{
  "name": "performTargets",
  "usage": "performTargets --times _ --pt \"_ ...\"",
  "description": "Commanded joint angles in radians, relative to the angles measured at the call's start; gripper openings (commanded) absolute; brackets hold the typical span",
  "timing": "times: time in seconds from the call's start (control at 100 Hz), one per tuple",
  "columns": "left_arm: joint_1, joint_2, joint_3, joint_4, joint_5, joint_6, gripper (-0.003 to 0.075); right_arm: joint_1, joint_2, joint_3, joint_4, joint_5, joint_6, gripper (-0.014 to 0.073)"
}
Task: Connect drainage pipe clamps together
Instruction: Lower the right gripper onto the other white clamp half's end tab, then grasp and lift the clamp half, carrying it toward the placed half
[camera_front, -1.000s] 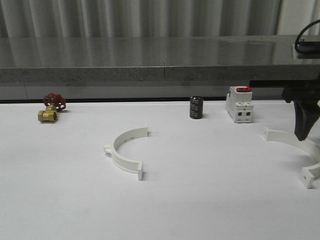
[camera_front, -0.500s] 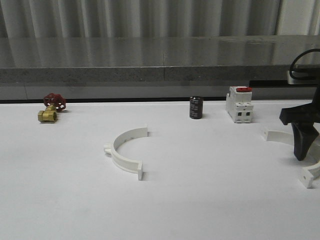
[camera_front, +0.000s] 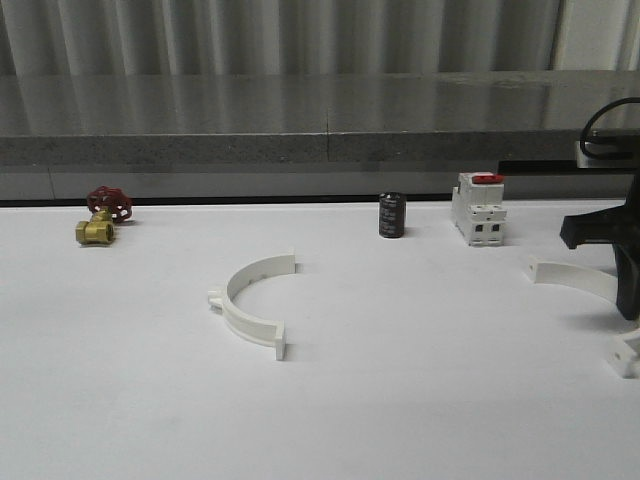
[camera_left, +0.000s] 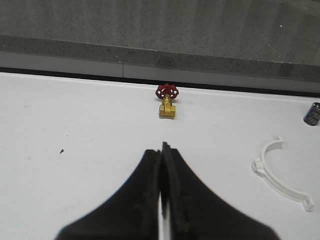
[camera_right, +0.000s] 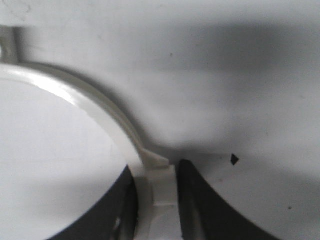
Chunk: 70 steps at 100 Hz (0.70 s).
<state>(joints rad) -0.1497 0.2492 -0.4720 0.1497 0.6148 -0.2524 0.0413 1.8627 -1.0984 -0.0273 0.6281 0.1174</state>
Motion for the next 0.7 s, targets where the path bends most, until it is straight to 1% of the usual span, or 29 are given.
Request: performTargets --times 0.0,0.09,0.19,0.32,0.42,0.47,0.56,0.69 --pt "0.002 0.009 -0.024 0.0 -0.075 0.0 -0.0021 -0.005 -0.034 -0.019 0.006 -0.011 -0.007 0.0091" --pt "0.002 0.009 -0.024 0.0 -0.075 0.0 -0.0021 -0.005 -0.034 -0.019 0.005 -0.024 -0.007 0.0055" --pt "0.002 0.009 -0.024 0.0 -0.075 0.0 -0.0021 -0.005 -0.034 -0.019 0.005 -0.053 -0.007 0.0055" --pt "0.002 0.009 -0.024 0.0 -0.075 0.0 -0.0021 -0.005 -0.034 -0.025 0.009 -0.046 -0.007 0.0055" --pt "0.002 0.009 -0.024 0.0 -0.075 0.0 -0.0021 0.001 -0.034 -0.054 0.097 -0.006 -0.007 0.0058" --pt "0.002 0.009 -0.024 0.0 -0.075 0.0 -0.0021 0.014 -0.035 -0.074 0.127 0.019 -0.007 0.0058" --pt "0.002 0.009 -0.024 0.0 -0.075 0.0 -0.0021 0.058 -0.044 -0.115 0.127 0.039 -0.002 0.0058" --pt "0.002 0.009 -0.024 0.0 -0.075 0.0 -0.0021 0.153 -0.051 -0.18 0.123 0.058 0.086 0.0059"
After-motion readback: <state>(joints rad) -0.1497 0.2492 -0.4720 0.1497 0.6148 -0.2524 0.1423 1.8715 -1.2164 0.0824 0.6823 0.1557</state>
